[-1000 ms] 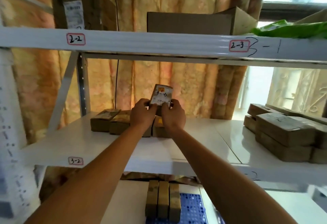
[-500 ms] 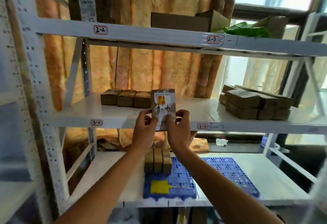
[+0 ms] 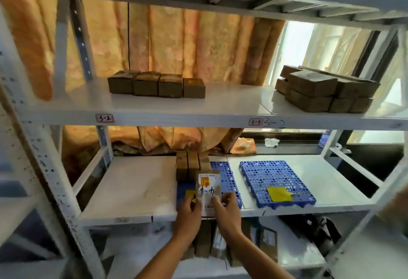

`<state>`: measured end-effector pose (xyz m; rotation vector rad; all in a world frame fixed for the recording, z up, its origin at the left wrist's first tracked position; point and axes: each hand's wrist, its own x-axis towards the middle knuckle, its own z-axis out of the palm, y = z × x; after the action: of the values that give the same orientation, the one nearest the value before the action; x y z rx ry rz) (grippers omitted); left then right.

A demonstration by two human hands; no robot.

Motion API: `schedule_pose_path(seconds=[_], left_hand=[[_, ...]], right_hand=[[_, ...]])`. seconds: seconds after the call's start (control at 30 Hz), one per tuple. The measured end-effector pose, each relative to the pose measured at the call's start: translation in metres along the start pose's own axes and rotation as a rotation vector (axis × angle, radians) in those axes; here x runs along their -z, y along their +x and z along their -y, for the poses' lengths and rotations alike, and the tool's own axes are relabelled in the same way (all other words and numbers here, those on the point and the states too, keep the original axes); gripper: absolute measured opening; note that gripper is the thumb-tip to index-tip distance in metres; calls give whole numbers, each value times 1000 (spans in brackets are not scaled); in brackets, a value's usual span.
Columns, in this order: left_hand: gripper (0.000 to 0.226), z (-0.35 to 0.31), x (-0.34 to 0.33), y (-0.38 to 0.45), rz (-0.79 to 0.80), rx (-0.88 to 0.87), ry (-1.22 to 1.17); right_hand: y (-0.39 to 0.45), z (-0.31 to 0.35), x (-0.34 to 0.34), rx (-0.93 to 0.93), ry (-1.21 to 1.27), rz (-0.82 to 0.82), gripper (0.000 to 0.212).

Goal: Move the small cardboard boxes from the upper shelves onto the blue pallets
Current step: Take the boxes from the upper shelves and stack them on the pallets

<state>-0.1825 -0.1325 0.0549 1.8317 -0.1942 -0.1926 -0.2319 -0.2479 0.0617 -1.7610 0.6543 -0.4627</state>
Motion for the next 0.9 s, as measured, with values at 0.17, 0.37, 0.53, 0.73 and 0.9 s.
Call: schedule_pose_path(seconds=[0.17,0.37,0.53,0.73,0.9], left_hand=[[25,5,-31,69,155,93,58],[23,11,-28,170,-144,5,152],[37,35,2,246,-237,2,399],[69,54,4,292,-28,175,207],[66,62,-2,295,-13,258,170]], right_hand=[[82,-14,0,-70,-22,-70,32],[215,-18,8,-101,-115,-295,49],[286,-23,-5,-131,-307,-233,54],[310,-33,-42,-143,-348,25,48],[310,-42,-51,-215,-217,89,25]])
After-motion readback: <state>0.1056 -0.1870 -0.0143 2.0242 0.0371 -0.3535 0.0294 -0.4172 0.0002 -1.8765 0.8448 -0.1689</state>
